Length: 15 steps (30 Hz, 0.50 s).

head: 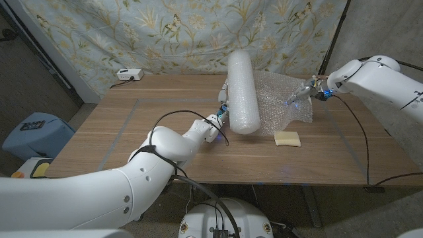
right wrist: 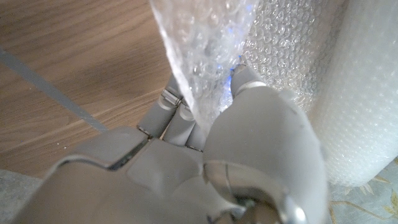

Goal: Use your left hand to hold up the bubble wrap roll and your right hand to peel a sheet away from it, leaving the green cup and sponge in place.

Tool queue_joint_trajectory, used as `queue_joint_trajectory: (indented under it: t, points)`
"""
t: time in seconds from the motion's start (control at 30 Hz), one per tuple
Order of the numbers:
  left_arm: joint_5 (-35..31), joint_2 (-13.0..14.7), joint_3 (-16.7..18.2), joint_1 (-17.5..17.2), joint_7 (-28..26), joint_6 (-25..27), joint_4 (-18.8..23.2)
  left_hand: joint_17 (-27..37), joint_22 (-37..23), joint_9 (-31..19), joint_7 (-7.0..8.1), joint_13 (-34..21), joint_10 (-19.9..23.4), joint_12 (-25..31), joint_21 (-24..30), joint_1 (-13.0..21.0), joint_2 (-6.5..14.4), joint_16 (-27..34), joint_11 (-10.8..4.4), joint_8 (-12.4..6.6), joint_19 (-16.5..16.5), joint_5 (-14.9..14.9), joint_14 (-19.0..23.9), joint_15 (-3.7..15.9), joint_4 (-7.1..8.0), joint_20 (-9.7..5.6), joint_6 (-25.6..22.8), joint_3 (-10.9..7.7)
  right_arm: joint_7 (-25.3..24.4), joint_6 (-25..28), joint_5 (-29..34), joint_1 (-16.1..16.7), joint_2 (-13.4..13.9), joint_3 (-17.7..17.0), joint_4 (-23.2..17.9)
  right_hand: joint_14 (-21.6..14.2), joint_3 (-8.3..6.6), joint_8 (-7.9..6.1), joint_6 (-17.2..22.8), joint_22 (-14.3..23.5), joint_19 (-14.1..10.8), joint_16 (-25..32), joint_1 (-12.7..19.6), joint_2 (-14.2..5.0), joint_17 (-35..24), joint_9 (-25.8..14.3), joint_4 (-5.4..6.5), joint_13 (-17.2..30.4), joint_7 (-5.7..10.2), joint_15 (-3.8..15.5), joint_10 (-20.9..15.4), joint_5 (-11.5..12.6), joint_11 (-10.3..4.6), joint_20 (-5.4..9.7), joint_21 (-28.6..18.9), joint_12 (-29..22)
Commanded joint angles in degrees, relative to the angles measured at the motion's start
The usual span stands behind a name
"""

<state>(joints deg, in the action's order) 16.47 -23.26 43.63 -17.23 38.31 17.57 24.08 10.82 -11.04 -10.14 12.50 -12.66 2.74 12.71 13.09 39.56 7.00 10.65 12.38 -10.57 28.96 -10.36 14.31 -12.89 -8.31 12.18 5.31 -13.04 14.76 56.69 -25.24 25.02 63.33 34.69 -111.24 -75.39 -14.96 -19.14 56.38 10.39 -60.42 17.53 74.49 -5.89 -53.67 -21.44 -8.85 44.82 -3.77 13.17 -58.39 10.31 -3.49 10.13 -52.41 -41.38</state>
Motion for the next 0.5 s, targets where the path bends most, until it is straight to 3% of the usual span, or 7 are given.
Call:
queue_joint_trajectory:
  t: [0.03,0.5]
  points:
    - [0.86,0.04,0.77,-0.11,4.03,1.73,0.00,0.06,-0.11,-0.13,0.10,-0.25,0.62,0.42,-0.07,-0.24,-0.32,0.21,0.01,-0.23,0.19,-0.10,0.26,0.07,-0.04,0.00,-0.52,-0.30,2.74,0.84,1.68,-2.20,0.11,1.72,0.07,-0.21,-0.22,0.06,0.58,0.03,0.26,-0.13,-0.50,0.02,-0.08,-0.19,-0.12,0.21,-0.05,0.13,-0.32,-0.14,-0.25,0.98,-0.56,0.20]
    - [3.64,0.28,-0.67,-0.91,7.15,2.90,0.00,0.07,-0.10,-0.14,0.10,-0.29,1.01,0.50,-0.05,-0.41,-0.43,0.24,0.01,-0.19,0.39,-0.11,0.43,0.08,-0.01,0.01,-0.95,-0.28,4.61,2.37,2.40,-3.28,1.09,2.17,-1.02,-0.37,-0.39,0.38,0.62,-0.01,0.42,-0.49,-0.54,0.12,-0.22,-0.37,-0.14,0.40,-0.15,0.15,-0.49,-0.16,-0.28,1.04,-1.22,0.46]
